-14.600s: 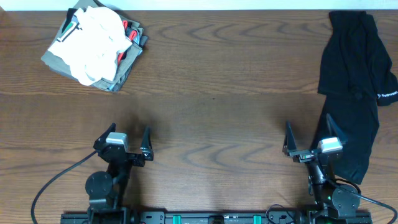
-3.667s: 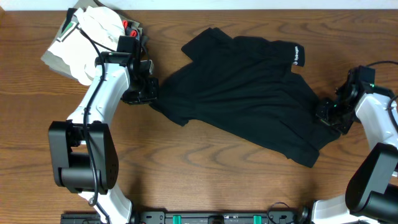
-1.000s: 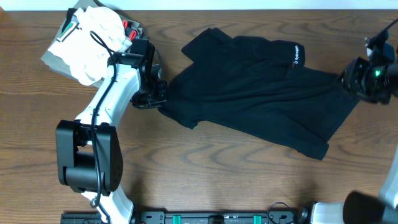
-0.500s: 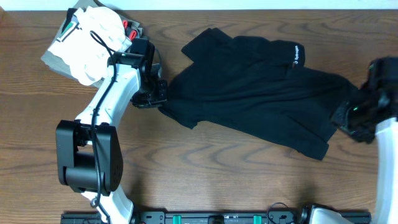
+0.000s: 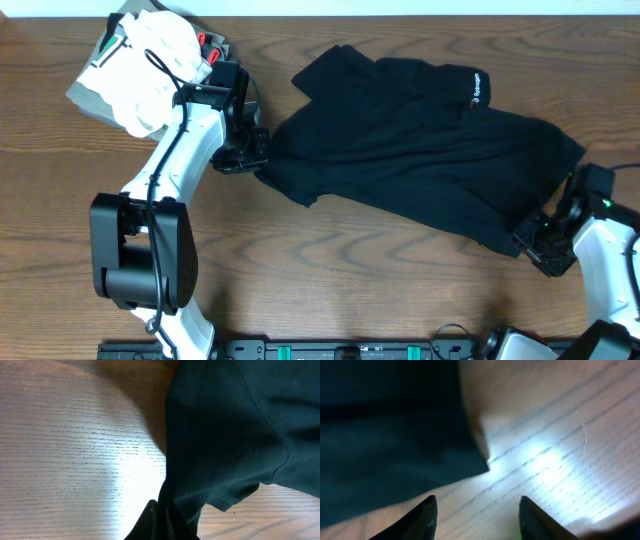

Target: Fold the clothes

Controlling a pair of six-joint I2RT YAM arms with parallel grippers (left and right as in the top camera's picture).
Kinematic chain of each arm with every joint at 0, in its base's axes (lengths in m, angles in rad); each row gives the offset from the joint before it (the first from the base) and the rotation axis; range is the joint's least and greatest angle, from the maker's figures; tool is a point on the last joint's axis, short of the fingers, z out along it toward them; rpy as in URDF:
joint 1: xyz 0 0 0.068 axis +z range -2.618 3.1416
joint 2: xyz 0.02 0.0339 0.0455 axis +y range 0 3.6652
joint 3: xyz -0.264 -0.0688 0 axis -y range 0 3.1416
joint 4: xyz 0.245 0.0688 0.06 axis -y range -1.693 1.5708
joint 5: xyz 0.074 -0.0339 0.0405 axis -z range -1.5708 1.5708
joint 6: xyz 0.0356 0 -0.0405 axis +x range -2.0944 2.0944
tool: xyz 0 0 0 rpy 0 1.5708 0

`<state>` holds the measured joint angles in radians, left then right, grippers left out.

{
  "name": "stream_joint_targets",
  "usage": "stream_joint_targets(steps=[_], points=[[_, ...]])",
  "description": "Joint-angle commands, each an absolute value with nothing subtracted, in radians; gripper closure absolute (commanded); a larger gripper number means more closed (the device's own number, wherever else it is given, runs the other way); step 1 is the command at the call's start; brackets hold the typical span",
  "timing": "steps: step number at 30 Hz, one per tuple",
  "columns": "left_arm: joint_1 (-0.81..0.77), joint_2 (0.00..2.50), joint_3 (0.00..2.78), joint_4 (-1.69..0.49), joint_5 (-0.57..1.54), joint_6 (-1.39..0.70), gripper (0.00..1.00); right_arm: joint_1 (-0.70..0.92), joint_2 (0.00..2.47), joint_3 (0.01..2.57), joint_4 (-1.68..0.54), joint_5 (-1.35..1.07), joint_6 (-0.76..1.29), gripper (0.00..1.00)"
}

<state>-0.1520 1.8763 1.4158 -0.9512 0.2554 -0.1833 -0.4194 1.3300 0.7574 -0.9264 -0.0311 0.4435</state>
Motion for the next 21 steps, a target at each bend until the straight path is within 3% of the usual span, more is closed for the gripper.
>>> stream_joint_targets(steps=[1, 10, 13, 15, 16, 21], points=[[-0.149, 1.866, 1.422, -0.952, 0.252, -0.178, 0.94, -0.469, 1.324, 0.716, -0.879, -0.093, 0.35, 0.46], [-0.149, 1.867, 1.422, -0.952, 0.252, -0.178, 0.94, -0.479, 1.389, 0.656, -0.733, -0.14, 0.313, 0.48], [-0.149, 1.867, 1.422, -0.952, 0.252, -0.178, 0.94, -0.479, 1.413, 0.656, -0.692, -0.139, 0.312, 0.66], [-0.149, 1.866, 1.422, -0.952, 0.252, -0.178, 0.94, -0.479, 1.415, 0.656, -0.671, -0.139, 0.313, 0.9], [-0.149, 1.866, 1.422, -0.952, 0.252, -0.178, 0.94, -0.479, 1.414, 0.658, -0.664, -0.139, 0.313, 0.96], [-0.149, 1.866, 1.422, -0.957, 0.252, -0.177, 0.94, -0.48, 1.412, 0.733, -0.702, -0.147, 0.312, 0.99]])
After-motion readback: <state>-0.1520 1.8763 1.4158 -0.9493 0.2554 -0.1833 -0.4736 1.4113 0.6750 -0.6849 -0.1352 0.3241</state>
